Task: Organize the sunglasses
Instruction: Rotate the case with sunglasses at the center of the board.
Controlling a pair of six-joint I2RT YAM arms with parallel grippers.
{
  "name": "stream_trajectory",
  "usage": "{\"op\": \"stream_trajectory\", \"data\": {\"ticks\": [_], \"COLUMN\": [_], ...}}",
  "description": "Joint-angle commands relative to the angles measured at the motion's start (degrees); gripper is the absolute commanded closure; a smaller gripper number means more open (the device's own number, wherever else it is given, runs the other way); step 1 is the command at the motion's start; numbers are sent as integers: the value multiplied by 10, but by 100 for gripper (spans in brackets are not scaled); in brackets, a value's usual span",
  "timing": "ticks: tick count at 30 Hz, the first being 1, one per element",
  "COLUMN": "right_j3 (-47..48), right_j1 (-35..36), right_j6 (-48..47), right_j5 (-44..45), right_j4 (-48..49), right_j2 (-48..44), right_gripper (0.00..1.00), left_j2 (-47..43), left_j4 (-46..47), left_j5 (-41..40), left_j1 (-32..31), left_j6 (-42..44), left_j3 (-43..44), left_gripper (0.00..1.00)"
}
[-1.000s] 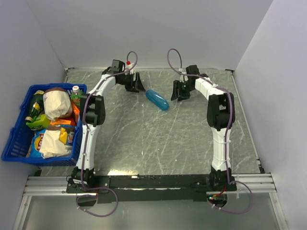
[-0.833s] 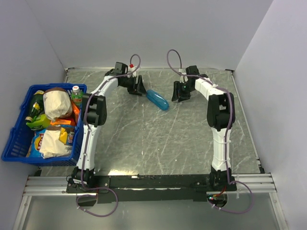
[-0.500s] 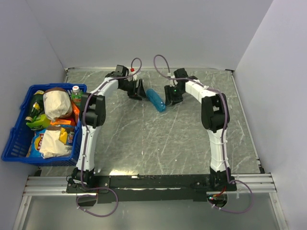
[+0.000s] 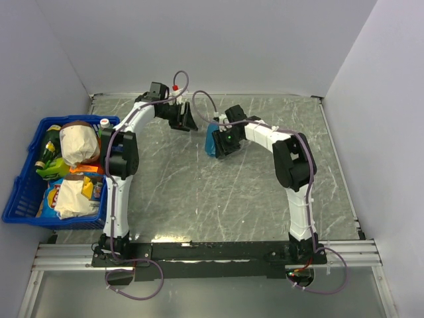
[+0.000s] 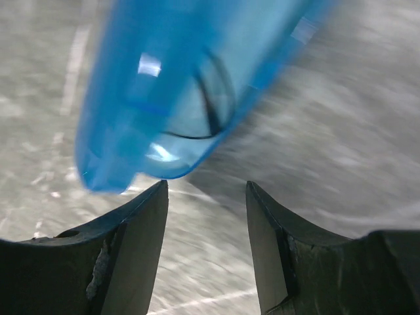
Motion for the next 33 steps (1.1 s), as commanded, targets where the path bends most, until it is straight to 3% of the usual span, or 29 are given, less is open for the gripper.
{"op": "stream_trajectory", "data": {"ticks": [1,19,26,30,33], "right_j3": [12,213,117,59,37], "right_j1": [13,81,77,43,-22], "right_j6": [-13,-60,-83,-67,-23], "right_j5": [-43,-87,-156,-160,-154], "right_j4": [54,-28,-32,-7,21], "right_j2": [-29,88,-31,-104,-124], "right_gripper": [42,40,41,41,42], "left_j2": [-35,-55,-45,-31,-24], "left_j4": [-23,-37,-49,-56,-63], "left_j5": [0,-1,8,16,21], "left_j1": [7,29,29,29,26], "left_j6": [27,43,48,49,48], "left_j3": [-1,-16,4,28,48], "left_gripper": [31,32,32,31,31]}}
